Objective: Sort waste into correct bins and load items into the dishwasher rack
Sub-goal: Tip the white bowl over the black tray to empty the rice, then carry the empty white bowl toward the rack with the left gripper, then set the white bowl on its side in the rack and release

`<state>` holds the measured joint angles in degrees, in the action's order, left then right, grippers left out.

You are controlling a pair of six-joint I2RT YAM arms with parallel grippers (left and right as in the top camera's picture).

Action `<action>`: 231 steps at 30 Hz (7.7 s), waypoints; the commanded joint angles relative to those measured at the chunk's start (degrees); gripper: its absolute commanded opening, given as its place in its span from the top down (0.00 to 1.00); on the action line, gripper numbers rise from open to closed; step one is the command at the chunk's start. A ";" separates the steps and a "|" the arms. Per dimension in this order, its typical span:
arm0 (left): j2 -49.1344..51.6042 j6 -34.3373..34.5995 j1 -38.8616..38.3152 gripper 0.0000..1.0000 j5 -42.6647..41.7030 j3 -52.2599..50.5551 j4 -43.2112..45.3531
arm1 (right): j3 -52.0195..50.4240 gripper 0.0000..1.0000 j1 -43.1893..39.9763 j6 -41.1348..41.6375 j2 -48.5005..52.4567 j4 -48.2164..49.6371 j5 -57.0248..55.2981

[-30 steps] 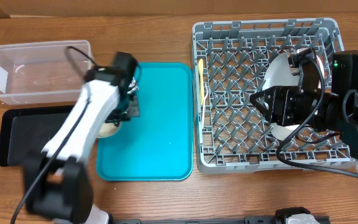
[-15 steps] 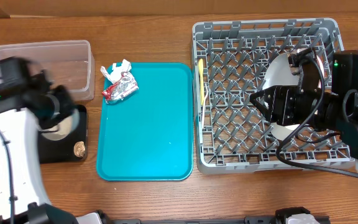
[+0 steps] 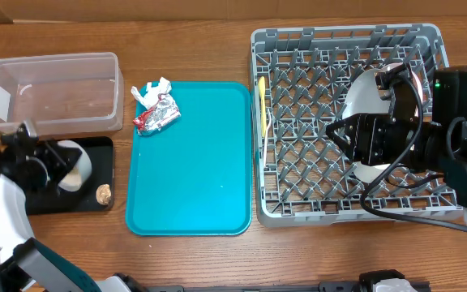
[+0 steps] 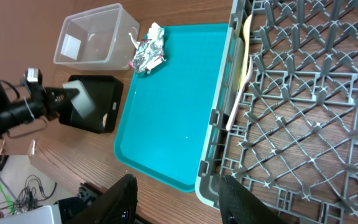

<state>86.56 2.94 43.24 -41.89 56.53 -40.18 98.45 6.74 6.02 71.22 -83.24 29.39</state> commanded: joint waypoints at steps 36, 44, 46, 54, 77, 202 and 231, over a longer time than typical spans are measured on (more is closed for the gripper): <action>1.33 -27.63 14.88 0.96 -33.66 -8.55 6.10 | 0.07 0.54 -0.07 0.00 -0.15 -0.44 0.07; 1.92 -29.33 15.06 0.96 -34.07 -8.94 3.78 | 0.07 0.54 -0.07 0.00 -0.15 -0.66 0.07; 1.95 -32.02 15.15 0.96 -36.00 -8.94 3.67 | 0.07 0.54 -0.07 0.00 -0.15 -0.42 0.07; 2.12 -21.92 16.17 0.96 -35.98 -8.94 6.67 | 0.07 0.54 -0.07 0.00 -0.15 -0.35 0.09; 2.25 -25.24 19.74 0.96 -41.13 -9.53 6.10 | 0.07 0.54 -0.07 0.00 -0.15 -1.11 0.09; 38.80 43.74 -65.61 0.78 -17.42 10.49 100.19 | 0.24 0.48 -0.07 11.76 -6.97 3.15 -12.02; 18.69 43.34 -55.41 0.00 -19.34 10.51 78.38 | 0.24 0.47 -0.07 11.80 -6.97 3.17 -12.00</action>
<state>114.65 52.99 -13.41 -65.34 66.04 45.34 98.45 6.74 17.96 64.40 -80.20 17.72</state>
